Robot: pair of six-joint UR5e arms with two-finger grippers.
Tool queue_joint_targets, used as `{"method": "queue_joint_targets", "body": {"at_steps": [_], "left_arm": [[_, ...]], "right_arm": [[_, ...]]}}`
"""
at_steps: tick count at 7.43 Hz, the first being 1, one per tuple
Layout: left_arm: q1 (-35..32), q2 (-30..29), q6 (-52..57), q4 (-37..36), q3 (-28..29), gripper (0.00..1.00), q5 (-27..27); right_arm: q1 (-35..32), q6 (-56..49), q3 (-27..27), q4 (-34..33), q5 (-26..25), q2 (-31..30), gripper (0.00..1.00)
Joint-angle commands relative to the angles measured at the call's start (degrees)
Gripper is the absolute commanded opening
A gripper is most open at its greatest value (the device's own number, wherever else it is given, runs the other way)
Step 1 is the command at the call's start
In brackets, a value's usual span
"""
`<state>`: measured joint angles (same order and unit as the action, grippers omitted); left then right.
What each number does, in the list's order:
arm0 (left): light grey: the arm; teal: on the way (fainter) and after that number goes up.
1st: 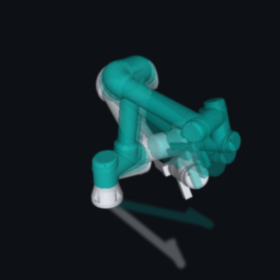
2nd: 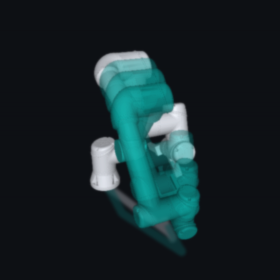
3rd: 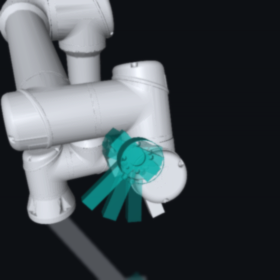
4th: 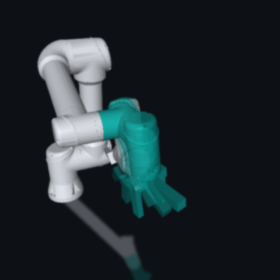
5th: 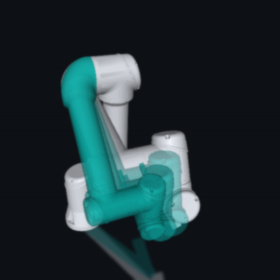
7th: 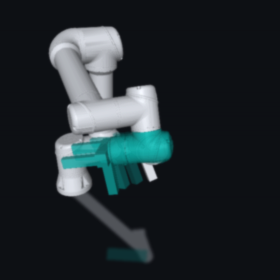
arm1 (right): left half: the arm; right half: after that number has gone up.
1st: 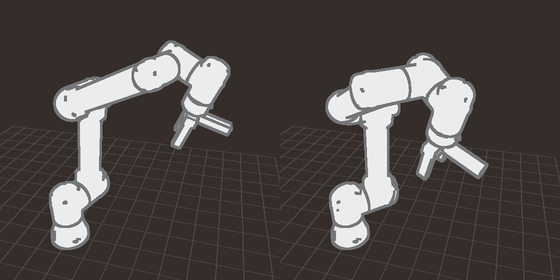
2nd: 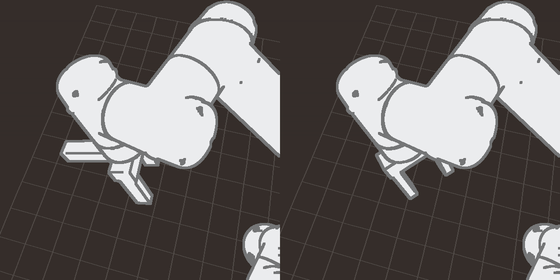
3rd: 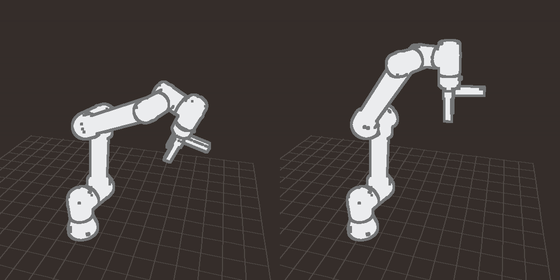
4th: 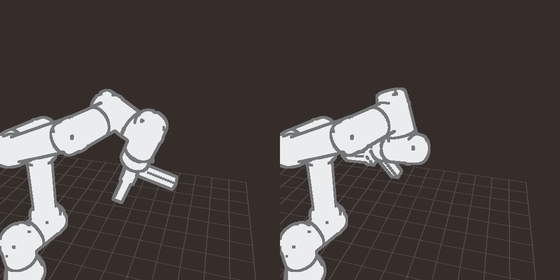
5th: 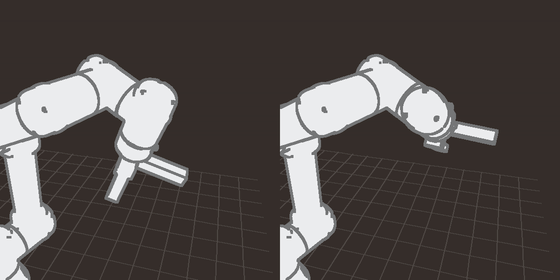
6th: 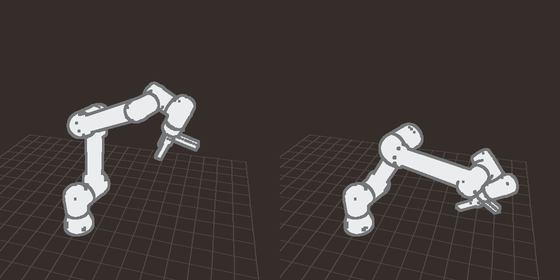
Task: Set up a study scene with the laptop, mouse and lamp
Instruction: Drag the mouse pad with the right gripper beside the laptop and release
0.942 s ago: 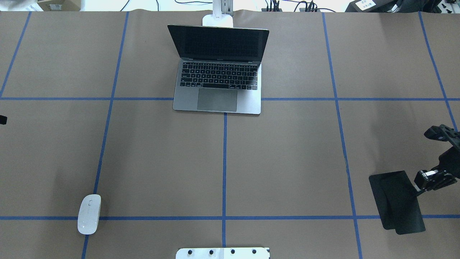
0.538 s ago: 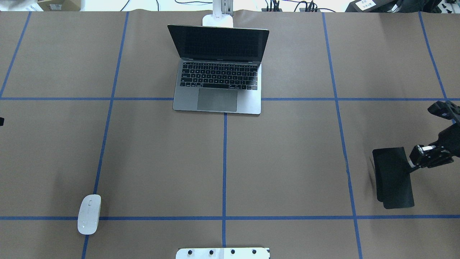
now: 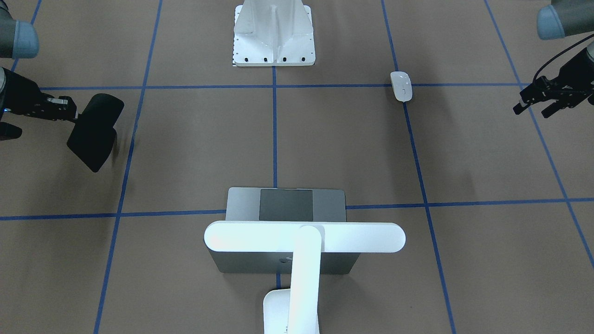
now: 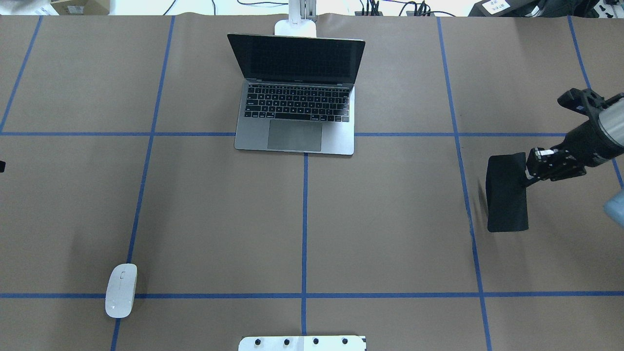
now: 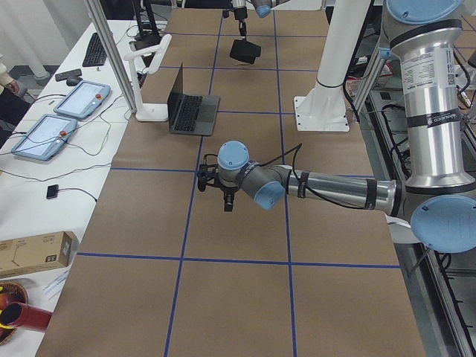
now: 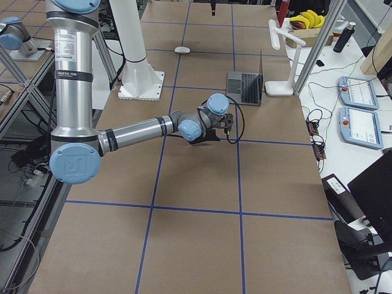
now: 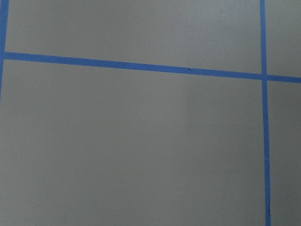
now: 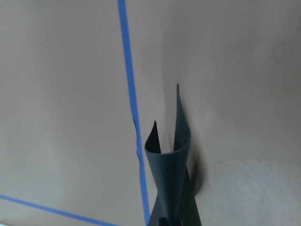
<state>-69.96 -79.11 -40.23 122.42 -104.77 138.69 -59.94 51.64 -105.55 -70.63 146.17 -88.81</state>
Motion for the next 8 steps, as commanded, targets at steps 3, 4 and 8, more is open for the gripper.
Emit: {"method": "queue_joint_targets", "body": {"at_steps": [3,4,8], "left_arm": [[0.00,0.18,0.33,-0.08,0.00,0.97,0.09],[0.00,0.18,0.33,-0.08,0.00,0.97,0.09],[0.00,0.36,0.33,-0.08,-0.35,0.97,0.09]], "right_arm": [[1.75,-0.14,0.09,-25.38,-13.16,20.04,0.00],[3.93,-0.14,0.70,-28.22,-16.49,22.95,0.00],[5.10,0.56,3.16,-29.48,-21.09,27.54,0.00]]}}
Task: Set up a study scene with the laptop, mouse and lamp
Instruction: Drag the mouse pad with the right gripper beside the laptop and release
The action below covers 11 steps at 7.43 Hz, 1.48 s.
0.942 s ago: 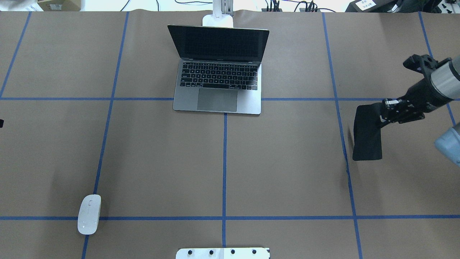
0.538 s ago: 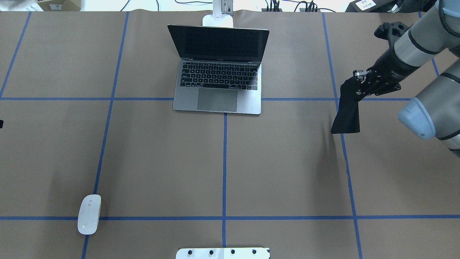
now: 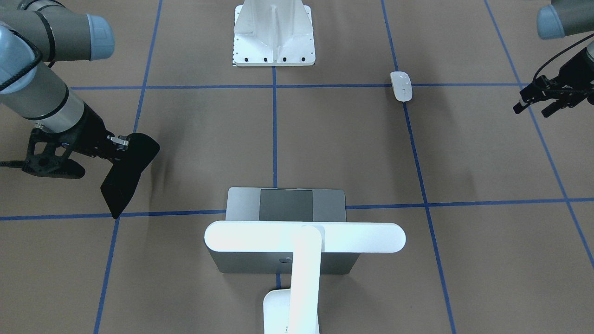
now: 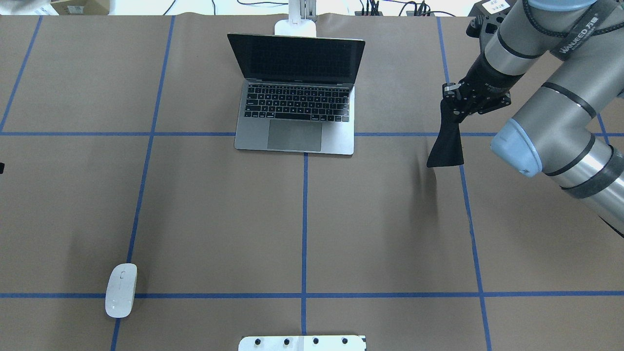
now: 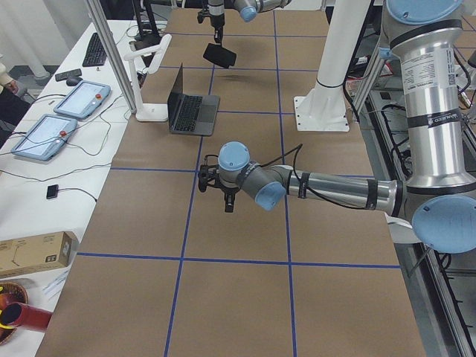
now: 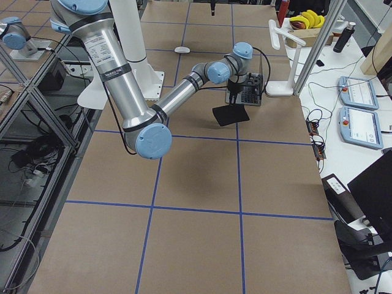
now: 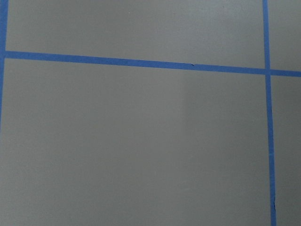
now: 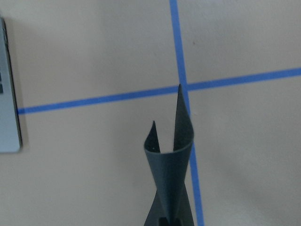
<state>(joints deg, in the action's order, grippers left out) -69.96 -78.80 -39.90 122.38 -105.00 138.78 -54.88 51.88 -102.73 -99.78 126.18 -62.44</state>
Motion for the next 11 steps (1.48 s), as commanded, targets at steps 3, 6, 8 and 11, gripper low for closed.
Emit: {"method": "queue_joint_targets", "body": {"at_steps": [3,6,8,11], "left_arm": [[0.00,-0.13,0.00,-0.03,-0.29,0.97,0.88],[0.00,-0.13,0.00,-0.12,-0.20,0.97,0.79],[-0.09,-0.13,0.00,-0.12,-0.29,0.97,0.79],[0.26,-0.74,-1.57,-1.17,0.24,0.98,0.18]], "right_arm": [[0.03,2.17,4.19,-0.42,-2.52,5.57,0.00],[0.03,3.14,4.81,-0.24,-2.96,5.58,1.00],[0.03,3.22,5.08,-0.24,-2.96,5.66,1.00],[0.21,2.35,5.34,-0.16,-3.66,4.88,1.00]]}}
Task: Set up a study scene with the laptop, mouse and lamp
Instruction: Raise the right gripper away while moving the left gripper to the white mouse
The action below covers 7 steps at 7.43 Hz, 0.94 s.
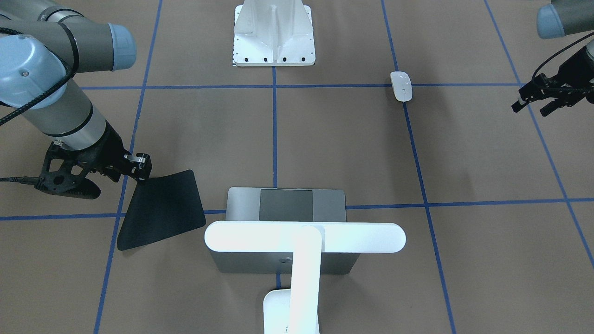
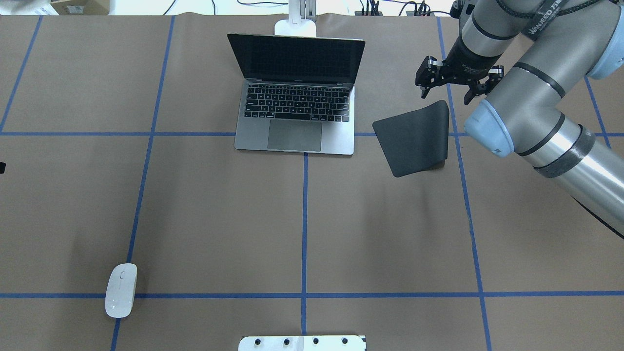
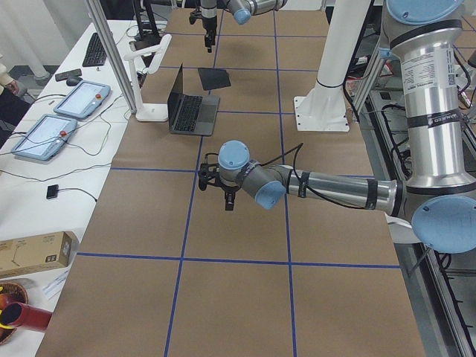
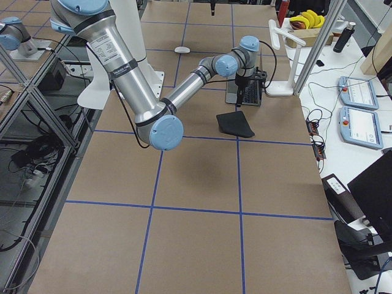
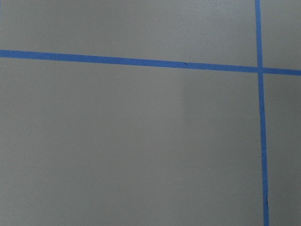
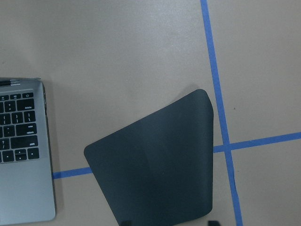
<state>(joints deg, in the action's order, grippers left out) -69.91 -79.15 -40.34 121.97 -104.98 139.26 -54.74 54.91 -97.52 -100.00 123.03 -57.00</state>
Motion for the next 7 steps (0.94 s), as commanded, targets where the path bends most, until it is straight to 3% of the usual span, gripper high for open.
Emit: {"method": "queue_joint_targets", "body": {"at_steps": [1,4,7], "left_arm": [[0.38,-1.53,-3.75,-2.86,-0.14,0.99,-0.82],[3.88,-3.64,-11.93,-2.97,-2.06,0.99,-4.42],[16.08,-4.17,-25.00,-3.40,-7.42,0.99,-10.14]], "right_arm": [[0.25,-2.86,0.05,0.33,-1.29,-2.75,1.00],[-0.28,-16.39,-0.04,0.60,-1.12,-11.00,1.00],[-4.74,-31.13,-0.56,0.51,-0.95,-19.62,1.00]]}}
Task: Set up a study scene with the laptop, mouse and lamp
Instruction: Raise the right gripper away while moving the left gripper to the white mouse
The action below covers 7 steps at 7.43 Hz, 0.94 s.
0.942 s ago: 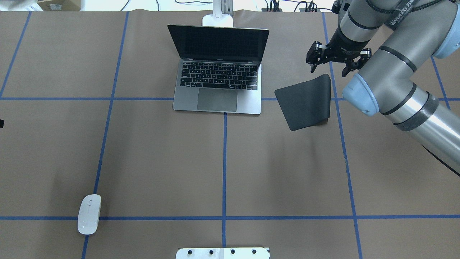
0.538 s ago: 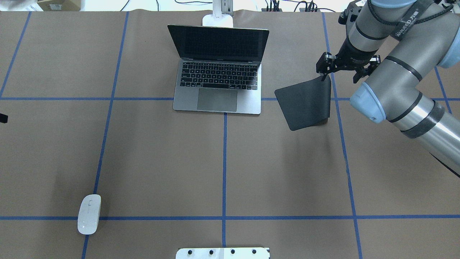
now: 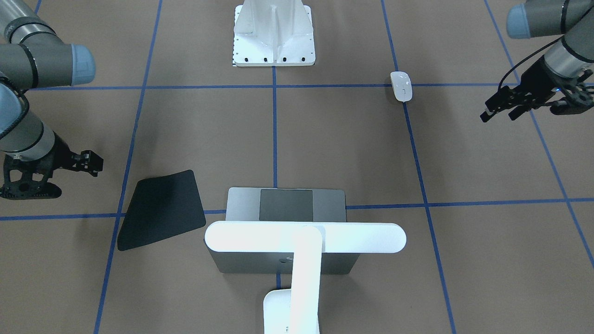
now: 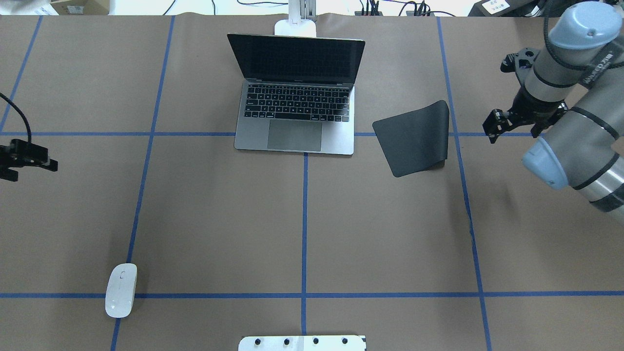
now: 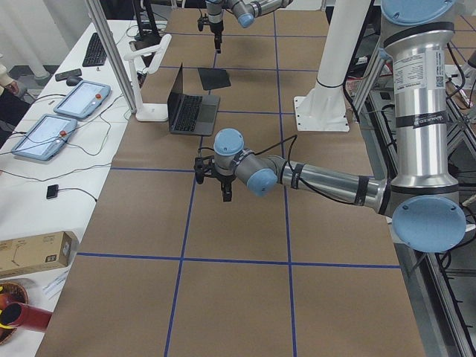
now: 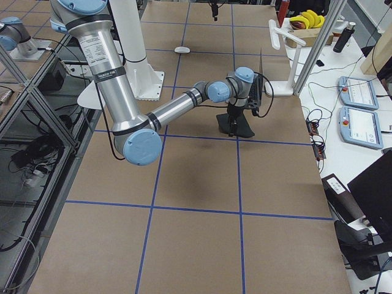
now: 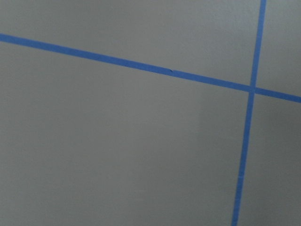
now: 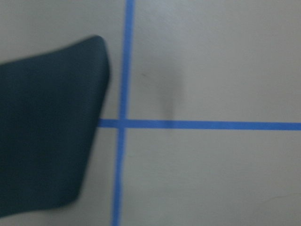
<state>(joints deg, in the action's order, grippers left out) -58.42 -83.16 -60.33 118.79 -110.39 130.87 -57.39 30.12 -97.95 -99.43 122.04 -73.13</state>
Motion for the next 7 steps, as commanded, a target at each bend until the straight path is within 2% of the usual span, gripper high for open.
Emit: {"method": "queue_joint_targets", "body": {"at_steps": [1,3,6,7], "left_arm": [[9.24,-0.25,-7.76,-2.49,-4.20,0.99,-4.80],[16.81,-1.12,-8.76,-11.17,-9.38,0.99,-9.82],[25.78,-1.39,-11.72,-12.27,-9.85,0.99,-14.49],[29.81,-1.39,-12.61,-12.27,-9.76,0.99,-17.98]], "right_arm": [[-3.68,-11.00,-0.14,-0.07,0.13,-5.51,1.00],[-6.23,-18.92,0.03,-0.07,0.22,-8.60,1.00],[-8.17,-27.02,-0.14,-0.15,1.27,-10.98,1.00],[-8.26,-28.79,-0.14,-0.15,1.27,-11.68,1.00]]}}
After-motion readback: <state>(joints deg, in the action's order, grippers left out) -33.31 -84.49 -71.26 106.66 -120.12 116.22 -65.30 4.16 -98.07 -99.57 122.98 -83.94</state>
